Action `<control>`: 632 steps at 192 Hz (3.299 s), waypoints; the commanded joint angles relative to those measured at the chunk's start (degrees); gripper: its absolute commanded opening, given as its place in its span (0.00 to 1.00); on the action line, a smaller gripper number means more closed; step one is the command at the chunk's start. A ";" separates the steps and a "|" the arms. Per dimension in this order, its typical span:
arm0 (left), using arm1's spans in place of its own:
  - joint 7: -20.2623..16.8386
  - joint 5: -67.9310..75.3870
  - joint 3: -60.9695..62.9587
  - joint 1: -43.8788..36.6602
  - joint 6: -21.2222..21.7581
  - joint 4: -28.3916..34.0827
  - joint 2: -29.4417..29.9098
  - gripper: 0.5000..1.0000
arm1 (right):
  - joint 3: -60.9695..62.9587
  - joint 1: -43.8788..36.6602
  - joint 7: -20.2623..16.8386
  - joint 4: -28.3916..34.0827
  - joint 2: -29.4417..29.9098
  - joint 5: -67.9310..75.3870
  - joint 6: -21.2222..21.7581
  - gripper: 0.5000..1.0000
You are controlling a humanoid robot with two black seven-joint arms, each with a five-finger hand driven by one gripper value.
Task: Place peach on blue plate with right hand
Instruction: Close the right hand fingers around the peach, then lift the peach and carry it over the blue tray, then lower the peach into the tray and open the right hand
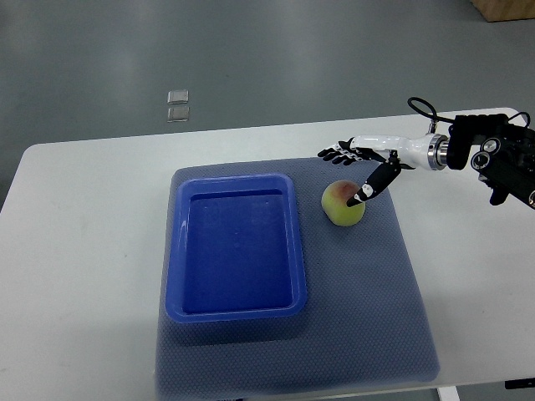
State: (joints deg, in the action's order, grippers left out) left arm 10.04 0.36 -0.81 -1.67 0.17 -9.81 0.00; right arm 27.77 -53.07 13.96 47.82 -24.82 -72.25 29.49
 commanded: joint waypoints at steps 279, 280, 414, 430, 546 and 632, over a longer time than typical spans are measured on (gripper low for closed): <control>0.07 -0.09 0.11 0.00 -0.08 -0.56 0.00 1.00 | -11.77 -3.09 4.67 1.40 0.82 -6.76 -15.61 0.04; 0.07 -0.09 0.11 0.00 -0.08 -0.56 0.00 1.00 | -11.68 -3.18 4.67 1.40 0.91 -6.76 -15.69 0.04; 0.07 -0.18 0.02 0.00 0.09 -0.30 0.00 1.00 | -13.70 -7.66 4.76 1.05 15.06 -3.86 -17.54 0.20; 0.07 -0.18 0.02 0.00 0.27 0.05 0.00 1.00 | -13.62 -7.49 4.85 1.05 15.50 -3.86 -17.80 0.21; 0.07 -0.18 -0.06 -0.09 0.09 -0.30 0.00 1.00 | -16.69 -4.67 5.46 0.35 15.94 -4.21 -17.45 0.81; -0.02 -0.18 -0.06 -0.09 0.09 -0.30 0.00 1.00 | -10.71 -5.03 5.20 0.26 14.27 6.86 -12.88 0.86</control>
State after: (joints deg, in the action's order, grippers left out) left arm 10.10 0.18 -0.88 -1.74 0.26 -10.10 0.00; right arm 13.95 -58.20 19.63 48.16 -9.38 -72.56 13.09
